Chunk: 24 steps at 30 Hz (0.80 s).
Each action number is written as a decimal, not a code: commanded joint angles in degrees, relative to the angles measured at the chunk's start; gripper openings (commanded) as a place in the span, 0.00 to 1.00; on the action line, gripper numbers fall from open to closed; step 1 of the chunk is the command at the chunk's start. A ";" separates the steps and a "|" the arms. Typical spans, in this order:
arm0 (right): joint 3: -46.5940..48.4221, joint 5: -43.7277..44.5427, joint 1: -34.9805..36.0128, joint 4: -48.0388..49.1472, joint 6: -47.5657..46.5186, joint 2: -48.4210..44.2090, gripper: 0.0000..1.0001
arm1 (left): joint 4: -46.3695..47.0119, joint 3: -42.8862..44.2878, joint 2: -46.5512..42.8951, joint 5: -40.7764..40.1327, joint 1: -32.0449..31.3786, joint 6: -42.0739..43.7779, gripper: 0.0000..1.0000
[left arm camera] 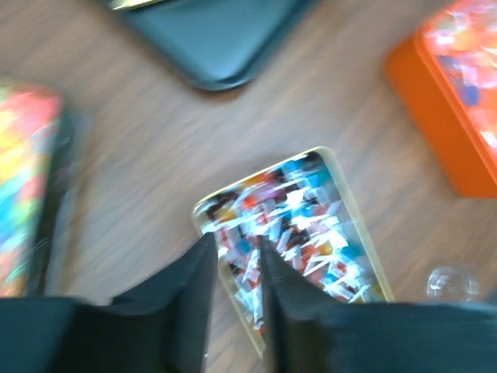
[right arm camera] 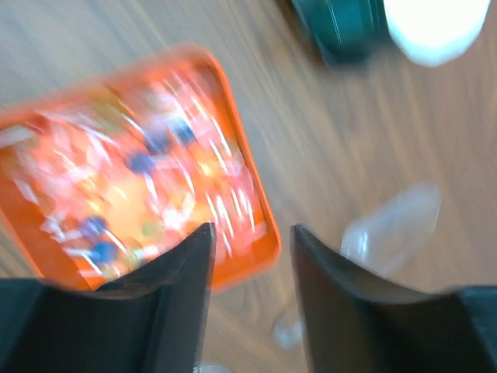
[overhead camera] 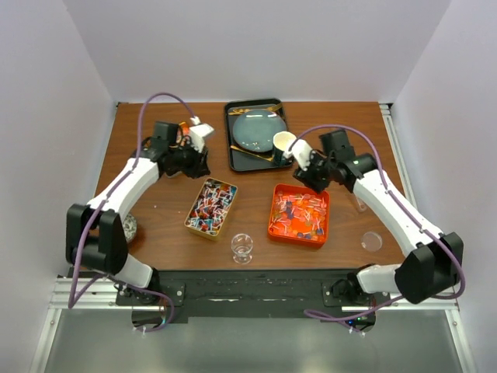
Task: Pack the candies
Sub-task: Move the storage box to the center of the board.
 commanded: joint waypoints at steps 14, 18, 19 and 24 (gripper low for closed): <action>-5.31 4.64 -5.19 6.40 -7.11 9.94 0.53 | -1.80 -12.21 -4.63 -9.60 2.27 -10.77 0.49; -3.81 7.18 -5.10 9.99 -7.02 14.51 0.44 | -1.63 -14.58 -5.15 -11.18 2.27 -13.31 0.52; -3.37 7.54 -5.19 10.61 -6.94 15.22 0.42 | -1.45 -15.28 -5.15 -11.97 2.27 -13.58 0.54; 0.32 9.12 -5.19 13.25 -7.90 19.96 0.32 | -2.68 -14.85 -5.07 -15.49 2.45 -15.78 0.54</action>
